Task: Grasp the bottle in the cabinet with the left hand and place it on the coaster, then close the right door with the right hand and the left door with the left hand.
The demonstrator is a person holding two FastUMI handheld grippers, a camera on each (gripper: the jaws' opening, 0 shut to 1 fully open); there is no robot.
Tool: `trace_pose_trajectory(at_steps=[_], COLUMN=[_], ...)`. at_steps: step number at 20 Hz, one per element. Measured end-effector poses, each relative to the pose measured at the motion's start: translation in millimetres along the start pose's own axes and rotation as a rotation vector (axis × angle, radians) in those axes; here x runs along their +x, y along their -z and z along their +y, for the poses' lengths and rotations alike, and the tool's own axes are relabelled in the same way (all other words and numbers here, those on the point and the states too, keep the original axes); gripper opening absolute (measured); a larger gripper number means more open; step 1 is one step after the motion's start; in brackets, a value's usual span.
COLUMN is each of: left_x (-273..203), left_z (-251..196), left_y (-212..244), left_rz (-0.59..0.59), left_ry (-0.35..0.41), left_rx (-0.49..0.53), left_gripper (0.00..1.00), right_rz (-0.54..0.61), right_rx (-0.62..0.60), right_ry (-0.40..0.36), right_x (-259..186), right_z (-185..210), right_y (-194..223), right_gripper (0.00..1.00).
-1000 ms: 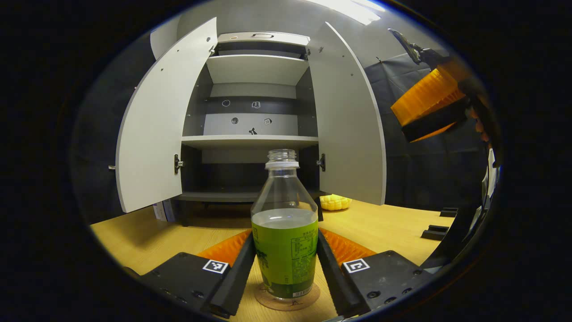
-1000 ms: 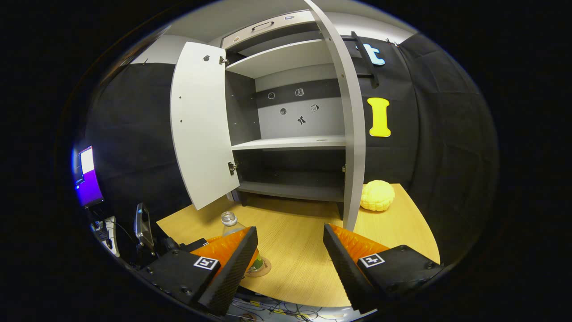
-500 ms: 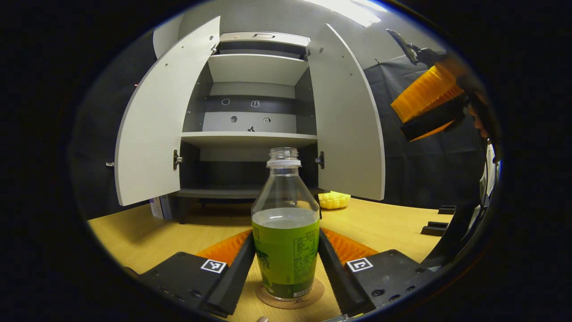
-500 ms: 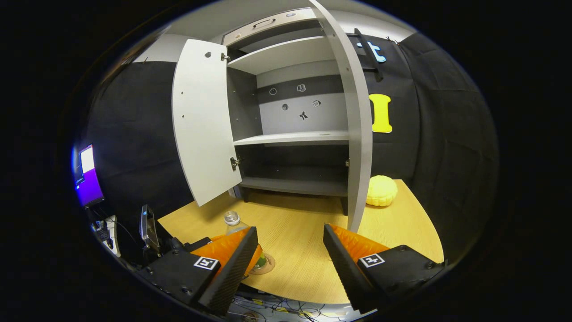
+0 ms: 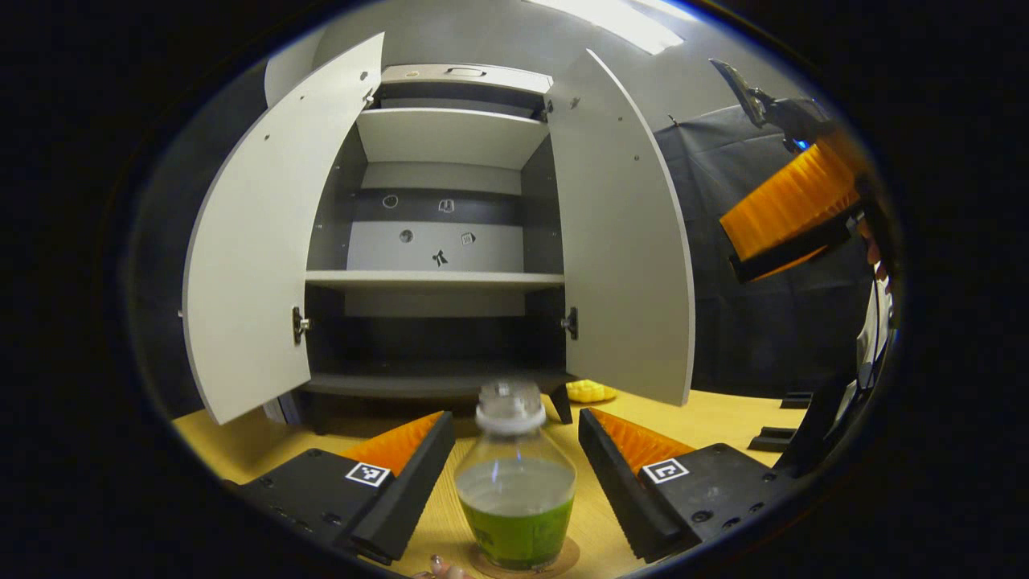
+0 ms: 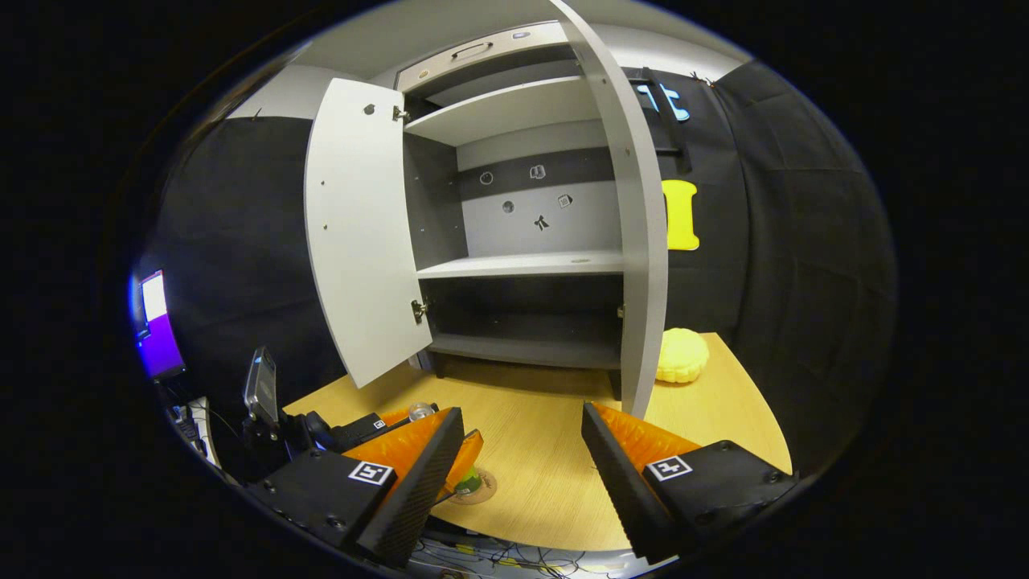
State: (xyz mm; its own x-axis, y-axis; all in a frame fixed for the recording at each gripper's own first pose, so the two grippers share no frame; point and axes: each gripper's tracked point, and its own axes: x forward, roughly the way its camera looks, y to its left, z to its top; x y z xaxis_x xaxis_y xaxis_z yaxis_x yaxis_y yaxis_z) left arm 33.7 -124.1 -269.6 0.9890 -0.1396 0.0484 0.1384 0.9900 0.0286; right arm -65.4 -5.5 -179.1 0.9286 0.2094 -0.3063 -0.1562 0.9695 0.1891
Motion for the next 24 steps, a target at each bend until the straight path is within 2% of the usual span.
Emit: trace_pose_trajectory(at_steps=[4, 6, 11, 16, 18, 20, 24], left_x=[16, 17, -3, -30, -39, -46, -66], left_z=[5, 6, 26, 62, 85, 116, 183], left_y=[-59, -89, -141, -177, -188, -197, -220], left_rz=[-0.028, -0.035, -0.023, -0.002, 0.017, 0.036, 0.044], left_ry=[0.042, 0.087, 0.136, 0.174, 0.149, 0.082, -0.120], left_rx=[-0.025, -0.026, 0.008, -0.028, -0.055, -0.057, -0.022], left_gripper=[0.98, 0.98, 0.98, 0.97, 0.96, 0.94, 0.98], right_rz=[-0.051, -0.080, -0.204, -0.259, -0.265, -0.275, -0.323], right_rx=[0.002, 0.012, 0.040, 0.019, 0.017, 0.010, 0.037], right_ry=[0.074, 0.131, 0.276, 0.395, 0.428, 0.451, 0.434], right_x=[-7, -11, -30, -47, -48, -46, -29], right_z=[-11, -22, -47, -71, -86, -104, -130], right_y=[-28, -47, -110, -141, -150, -164, -198], right_gripper=[0.98, 0.98, 0.98, 0.99, 0.99, 0.99, 0.99])
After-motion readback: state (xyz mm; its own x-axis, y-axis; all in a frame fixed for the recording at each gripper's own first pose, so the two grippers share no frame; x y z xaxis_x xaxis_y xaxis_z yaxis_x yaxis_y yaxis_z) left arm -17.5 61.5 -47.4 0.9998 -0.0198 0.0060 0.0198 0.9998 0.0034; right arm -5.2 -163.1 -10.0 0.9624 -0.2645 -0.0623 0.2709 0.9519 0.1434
